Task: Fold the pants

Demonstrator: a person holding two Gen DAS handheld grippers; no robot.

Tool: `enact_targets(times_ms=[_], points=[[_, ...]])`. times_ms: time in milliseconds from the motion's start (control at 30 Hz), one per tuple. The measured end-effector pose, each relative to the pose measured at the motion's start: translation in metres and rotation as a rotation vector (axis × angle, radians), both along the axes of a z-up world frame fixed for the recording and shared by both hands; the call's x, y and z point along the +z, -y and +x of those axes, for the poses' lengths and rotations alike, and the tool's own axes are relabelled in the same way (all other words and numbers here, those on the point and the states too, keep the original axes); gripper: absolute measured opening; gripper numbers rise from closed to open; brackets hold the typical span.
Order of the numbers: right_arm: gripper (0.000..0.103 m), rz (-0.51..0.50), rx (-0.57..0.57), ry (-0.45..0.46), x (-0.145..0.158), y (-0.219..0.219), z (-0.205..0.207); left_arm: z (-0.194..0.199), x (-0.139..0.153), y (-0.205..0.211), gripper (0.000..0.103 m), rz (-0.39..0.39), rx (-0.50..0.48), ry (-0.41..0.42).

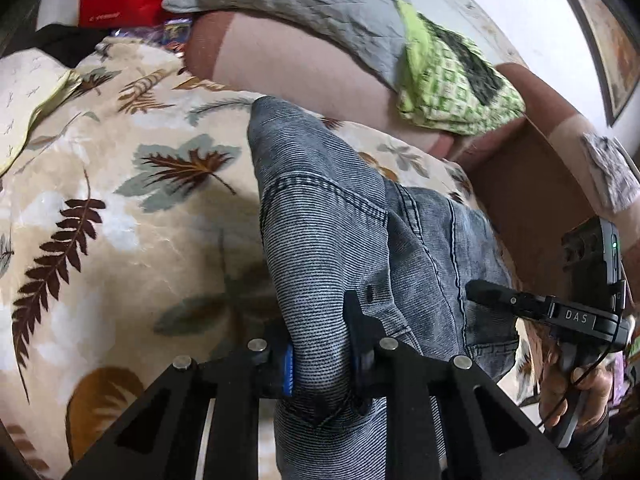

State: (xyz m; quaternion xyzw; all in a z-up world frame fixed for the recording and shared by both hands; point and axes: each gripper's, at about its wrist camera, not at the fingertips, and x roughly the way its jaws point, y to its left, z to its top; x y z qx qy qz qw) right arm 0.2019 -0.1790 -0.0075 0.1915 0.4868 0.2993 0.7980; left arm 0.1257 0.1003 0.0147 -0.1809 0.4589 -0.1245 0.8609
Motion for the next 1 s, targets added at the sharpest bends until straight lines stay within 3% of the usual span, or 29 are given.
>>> enact_targets(times_ms=[67, 167, 200, 233, 300, 400, 533, 600, 633, 700, 733, 800, 867, 900, 1000], points=[[0.024, 0.012, 0.002, -0.020, -0.014, -0.007, 0.012, 0.011, -0.018, -0.006, 0.028, 0.009, 0.006, -0.044], [0.037, -0.061, 0.000, -0.088, -0.057, -0.020, 0.027, 0.028, -0.065, -0.006, 0.068, 0.041, 0.034, -0.181], [0.046, -0.126, -0.024, -0.148, -0.081, -0.023, 0.031, 0.029, -0.080, -0.008, 0.073, 0.059, 0.062, -0.220], [0.051, -0.181, -0.038, -0.160, -0.091, -0.023, 0.030, 0.026, -0.087, -0.011, 0.074, 0.047, 0.075, -0.224], [0.055, -0.188, -0.054, -0.135, -0.094, -0.020, 0.021, 0.014, -0.079, -0.013, 0.076, 0.063, 0.090, -0.184], [0.057, -0.230, -0.085, -0.042, -0.067, -0.014, -0.002, -0.013, -0.049, -0.011, 0.080, 0.088, 0.100, -0.092], [0.080, -0.193, -0.089, 0.089, -0.036, -0.017, -0.043, -0.044, -0.035, 0.000, 0.088, 0.166, 0.112, 0.014], [0.084, -0.248, -0.070, 0.116, -0.047, -0.025, -0.053, -0.041, -0.059, 0.011, 0.089, 0.262, 0.099, -0.047], [0.084, -0.310, -0.049, 0.083, -0.065, -0.033, -0.050, -0.037, -0.074, 0.015, 0.090, 0.294, 0.086, -0.094], [0.086, -0.377, -0.013, 0.000, -0.099, -0.037, -0.045, -0.039, -0.077, 0.010, 0.091, 0.257, 0.134, -0.090], [0.086, -0.325, -0.051, 0.016, -0.095, -0.029, -0.047, -0.040, -0.073, 0.008, 0.091, 0.252, 0.146, -0.095], [0.086, -0.316, -0.091, 0.031, -0.078, -0.019, -0.054, -0.049, -0.055, 0.008, 0.091, 0.271, 0.163, -0.061], [0.090, -0.359, -0.105, 0.120, -0.054, -0.013, -0.070, -0.062, -0.034, 0.013, 0.091, 0.331, 0.179, 0.017], [0.103, -0.394, -0.113, 0.167, -0.045, -0.011, -0.079, -0.068, -0.028, 0.015, 0.092, 0.345, 0.188, 0.047], [0.103, -0.461, -0.116, 0.237, -0.031, -0.007, -0.100, -0.079, -0.016, 0.027, 0.095, 0.373, 0.197, 0.086]])
